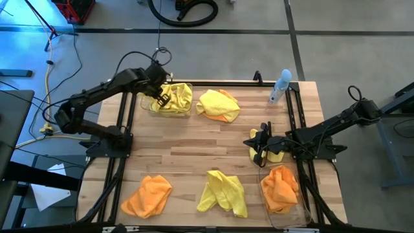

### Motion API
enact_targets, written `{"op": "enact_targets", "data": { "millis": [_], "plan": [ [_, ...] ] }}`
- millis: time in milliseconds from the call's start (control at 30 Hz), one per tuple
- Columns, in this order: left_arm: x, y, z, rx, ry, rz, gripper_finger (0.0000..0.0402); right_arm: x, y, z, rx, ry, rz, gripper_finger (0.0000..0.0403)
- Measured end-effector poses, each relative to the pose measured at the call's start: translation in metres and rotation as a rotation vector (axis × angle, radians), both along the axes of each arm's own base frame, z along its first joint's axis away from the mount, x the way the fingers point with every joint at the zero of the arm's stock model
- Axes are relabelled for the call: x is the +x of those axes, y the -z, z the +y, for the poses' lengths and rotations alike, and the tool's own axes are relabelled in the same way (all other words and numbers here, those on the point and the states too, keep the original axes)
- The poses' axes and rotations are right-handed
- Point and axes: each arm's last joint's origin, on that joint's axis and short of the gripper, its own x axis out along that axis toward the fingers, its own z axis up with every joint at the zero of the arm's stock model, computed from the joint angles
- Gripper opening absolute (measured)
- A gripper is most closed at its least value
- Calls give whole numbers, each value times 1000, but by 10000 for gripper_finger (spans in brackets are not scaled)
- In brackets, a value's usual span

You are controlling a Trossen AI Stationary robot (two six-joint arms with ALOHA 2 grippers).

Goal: Sort microfiber towel by color & place in baskets
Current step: Put the yellow towel into the top transparent bin

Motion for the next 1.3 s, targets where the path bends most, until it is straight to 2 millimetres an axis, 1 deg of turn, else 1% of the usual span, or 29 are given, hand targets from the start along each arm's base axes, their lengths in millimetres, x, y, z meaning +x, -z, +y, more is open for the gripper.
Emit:
{"op": "enact_targets", "data": {
  "millis": [200, 300, 400, 467, 567, 667, 733, 800, 900, 1000, 1100, 1200, 1300],
  "plan": [
    [12, -17, -2, 52, 90, -244, 0, 0, 0, 0, 0, 0, 0, 0],
    [19, -23, 0, 92, 133, -324, 0, 0, 0, 0, 0, 0, 0, 0],
    [26, -26, 1, 107, 174, -416, 0, 0, 0, 0, 0, 0, 0, 0],
    [28, -25, 1, 85, 191, -455, 0, 0, 0, 0, 0, 0, 0, 0],
    [28, -25, 1, 60, 152, -479, 0, 0, 0, 0, 0, 0, 0, 0],
    [21, -18, -1, 11, -7, -416, 0, 0, 0, 0, 0, 0, 0, 0],
    [11, -11, -3, -9, -141, -320, 0, 0, 0, 0, 0, 0, 0, 0],
    [0, -5, -6, -17, -230, -184, 0, 0, 0, 0, 0, 0, 0, 0],
    [-16, 0, -10, 21, -355, -1, 0, 0, 0, 0, 0, 0, 0, 0],
    [-24, 0, -8, 110, -431, 92, 0, 0, 0, 0, 0, 0, 0, 0],
    [-23, -2, -4, 162, -453, 82, 0, 0, 0, 0, 0, 0, 0, 0],
    [-15, -2, 2, 187, -399, 33, 0, 0, 0, 0, 0, 0, 0, 0],
    [-9, 3, 2, 88, -289, 10, 0, 0, 0, 0, 2, 2, 0, 0]
  ]
}}
